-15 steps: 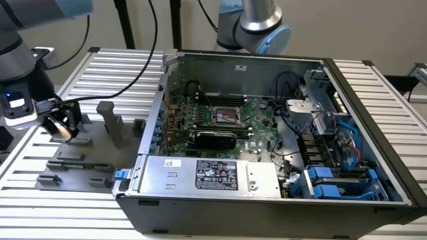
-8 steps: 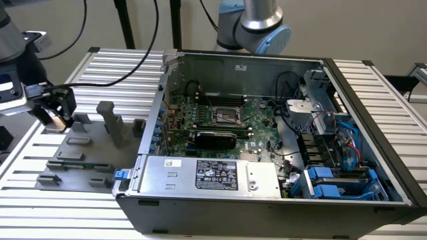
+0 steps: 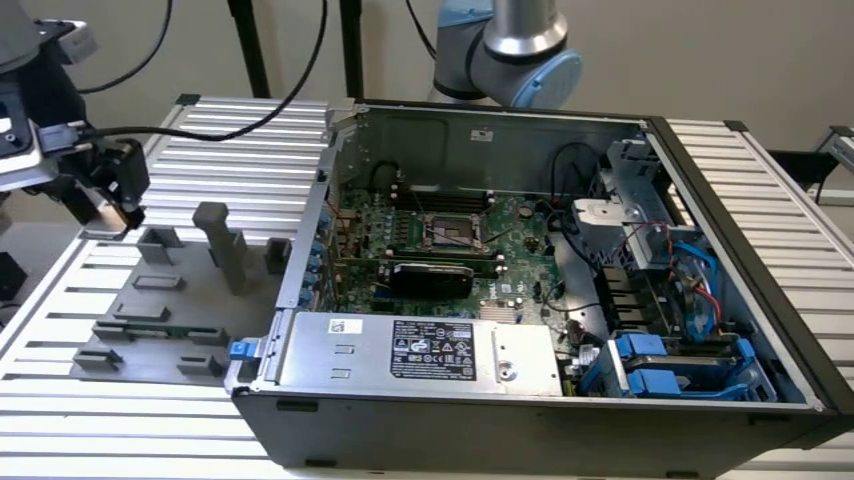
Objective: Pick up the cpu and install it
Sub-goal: 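Pick up the cpu and move it towards the insertion slot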
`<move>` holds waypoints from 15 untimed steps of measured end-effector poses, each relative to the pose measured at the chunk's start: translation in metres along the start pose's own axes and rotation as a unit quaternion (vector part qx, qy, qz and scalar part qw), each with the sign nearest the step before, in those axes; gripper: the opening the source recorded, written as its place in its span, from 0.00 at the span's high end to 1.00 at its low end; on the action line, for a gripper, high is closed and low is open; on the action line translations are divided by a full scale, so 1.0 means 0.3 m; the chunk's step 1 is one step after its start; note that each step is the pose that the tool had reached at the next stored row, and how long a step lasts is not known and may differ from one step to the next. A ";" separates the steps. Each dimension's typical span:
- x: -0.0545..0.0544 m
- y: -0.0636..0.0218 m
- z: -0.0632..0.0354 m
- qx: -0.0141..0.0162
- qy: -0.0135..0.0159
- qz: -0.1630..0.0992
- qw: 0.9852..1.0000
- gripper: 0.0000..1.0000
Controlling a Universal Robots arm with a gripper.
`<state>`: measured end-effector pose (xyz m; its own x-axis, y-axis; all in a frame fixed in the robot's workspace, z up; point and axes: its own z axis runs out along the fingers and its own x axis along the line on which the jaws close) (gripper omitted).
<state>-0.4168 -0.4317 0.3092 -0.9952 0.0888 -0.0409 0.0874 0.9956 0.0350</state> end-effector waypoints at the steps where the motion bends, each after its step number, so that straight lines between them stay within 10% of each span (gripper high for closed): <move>1: -0.010 0.004 -0.015 0.000 0.000 0.000 1.000 0.45; 15: -0.216 0.042 -0.168 0.000 0.000 0.000 1.000 0.45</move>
<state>-0.3533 -0.4263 0.3626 -0.9952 0.0887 -0.0409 0.0873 0.9956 0.0352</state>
